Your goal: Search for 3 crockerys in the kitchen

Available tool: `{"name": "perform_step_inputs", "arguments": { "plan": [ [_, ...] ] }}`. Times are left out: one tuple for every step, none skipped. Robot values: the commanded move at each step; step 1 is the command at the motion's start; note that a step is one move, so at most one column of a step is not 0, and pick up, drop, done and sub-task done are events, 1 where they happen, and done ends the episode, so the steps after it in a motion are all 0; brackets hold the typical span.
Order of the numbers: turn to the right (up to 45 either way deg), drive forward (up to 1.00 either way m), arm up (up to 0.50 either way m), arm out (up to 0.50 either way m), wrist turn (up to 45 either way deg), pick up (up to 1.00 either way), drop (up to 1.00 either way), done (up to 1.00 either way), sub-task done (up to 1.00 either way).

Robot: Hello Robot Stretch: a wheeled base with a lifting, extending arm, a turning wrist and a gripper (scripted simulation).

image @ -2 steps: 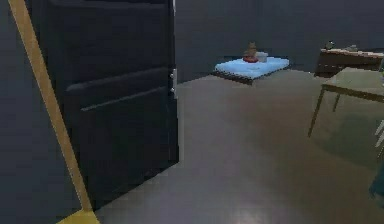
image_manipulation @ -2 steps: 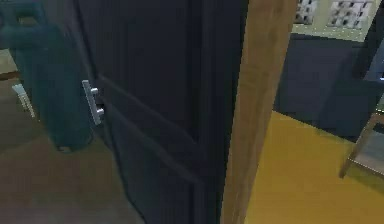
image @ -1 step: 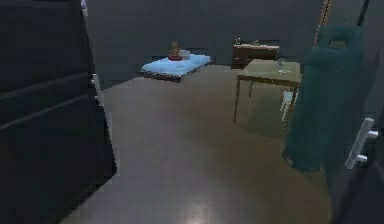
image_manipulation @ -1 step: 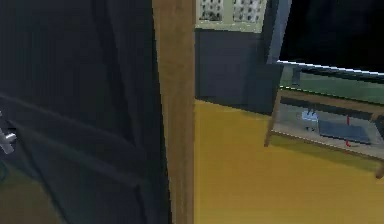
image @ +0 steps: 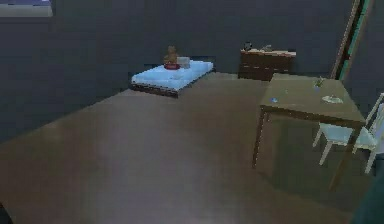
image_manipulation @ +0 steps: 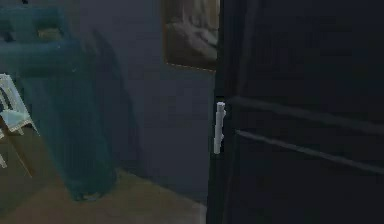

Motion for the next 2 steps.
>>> {"name": "perform_step_inputs", "arguments": {
  "plan": [
    [0.0, 0.6, 0.0, 0.0, 0.0, 0.0, 0.0, 0.0, 0.0],
    [-3.0, 0.0, 0.0, 0.0, 0.0, 0.0, 0.0, 0.0, 0.0]
  ]
}}
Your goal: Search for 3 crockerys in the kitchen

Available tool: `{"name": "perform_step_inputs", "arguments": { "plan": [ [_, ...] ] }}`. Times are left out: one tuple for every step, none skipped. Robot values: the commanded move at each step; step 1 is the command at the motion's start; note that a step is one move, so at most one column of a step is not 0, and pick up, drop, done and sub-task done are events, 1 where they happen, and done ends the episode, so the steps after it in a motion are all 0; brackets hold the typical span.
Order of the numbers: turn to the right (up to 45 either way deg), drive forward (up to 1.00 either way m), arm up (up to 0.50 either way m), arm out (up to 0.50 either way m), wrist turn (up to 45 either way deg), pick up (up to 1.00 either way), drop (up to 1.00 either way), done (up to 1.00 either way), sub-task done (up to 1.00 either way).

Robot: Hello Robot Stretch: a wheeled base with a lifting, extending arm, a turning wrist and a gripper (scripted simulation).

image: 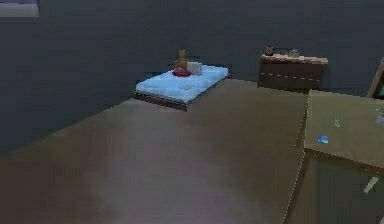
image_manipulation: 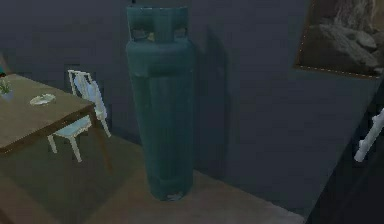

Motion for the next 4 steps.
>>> {"name": "perform_step_inputs", "arguments": {
  "plan": [
    [0.0, 1.0, 0.0, 0.0, 0.0, 0.0, 0.0, 0.0, 0.0],
    [0.0, 0.1, 0.0, 0.0, 0.0, 0.0, 0.0, 0.0, 0.0],
    [21.0, 0.0, 0.0, 0.0, 0.0, 0.0, 0.0, 0.0, 0.0],
    [0.0, 1.0, 0.0, 0.0, 0.0, 0.0, 0.0, 0.0, 0.0]
  ]
}}
